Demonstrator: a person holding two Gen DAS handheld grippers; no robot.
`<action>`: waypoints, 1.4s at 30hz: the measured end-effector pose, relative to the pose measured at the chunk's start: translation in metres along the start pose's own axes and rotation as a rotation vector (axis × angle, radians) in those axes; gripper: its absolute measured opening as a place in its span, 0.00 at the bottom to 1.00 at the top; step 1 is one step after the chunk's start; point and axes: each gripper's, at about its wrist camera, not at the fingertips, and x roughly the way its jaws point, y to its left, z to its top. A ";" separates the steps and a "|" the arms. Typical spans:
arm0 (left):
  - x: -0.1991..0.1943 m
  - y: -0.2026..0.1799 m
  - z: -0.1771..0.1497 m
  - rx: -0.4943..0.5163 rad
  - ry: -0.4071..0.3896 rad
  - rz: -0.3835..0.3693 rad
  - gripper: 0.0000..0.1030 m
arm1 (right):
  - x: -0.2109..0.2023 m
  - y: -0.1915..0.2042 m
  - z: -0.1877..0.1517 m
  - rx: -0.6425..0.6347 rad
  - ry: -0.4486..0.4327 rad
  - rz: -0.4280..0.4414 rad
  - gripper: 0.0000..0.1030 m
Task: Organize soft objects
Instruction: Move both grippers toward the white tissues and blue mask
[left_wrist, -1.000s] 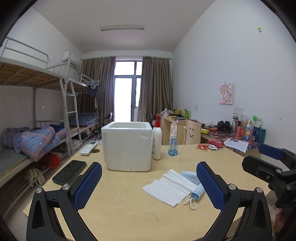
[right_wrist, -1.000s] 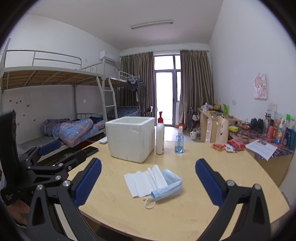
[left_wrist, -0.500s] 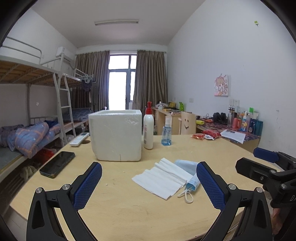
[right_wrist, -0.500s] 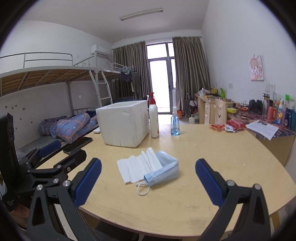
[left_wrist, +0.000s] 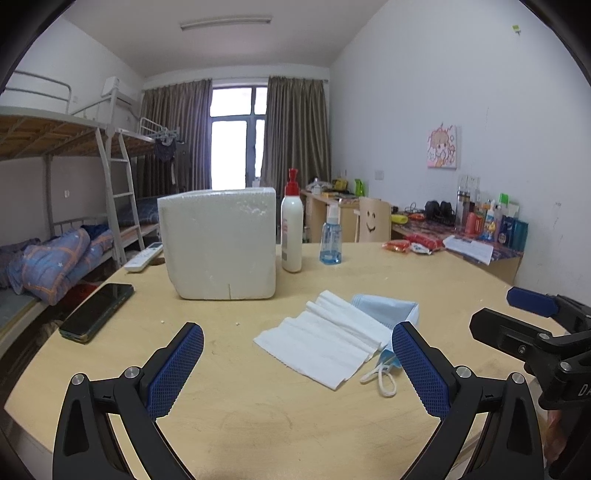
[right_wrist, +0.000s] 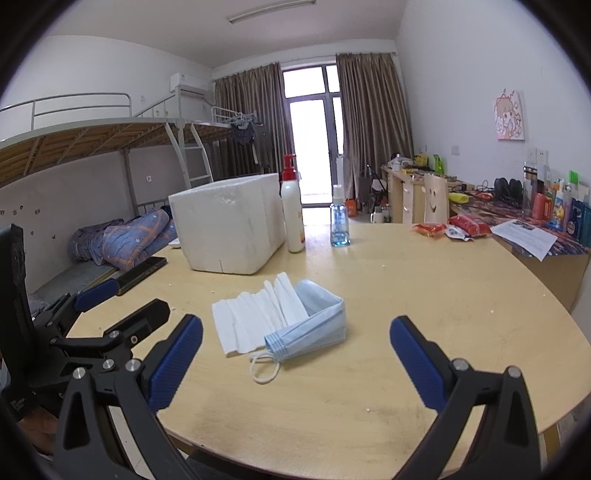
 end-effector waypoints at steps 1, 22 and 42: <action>0.004 0.000 0.000 0.003 0.013 -0.011 0.99 | 0.002 -0.001 0.000 0.000 0.005 -0.004 0.99; 0.069 -0.003 0.007 0.021 0.205 -0.103 0.99 | 0.043 -0.026 -0.002 0.048 0.111 -0.033 0.99; 0.139 -0.010 0.003 0.027 0.492 -0.077 0.68 | 0.071 -0.050 0.001 0.087 0.174 -0.021 0.99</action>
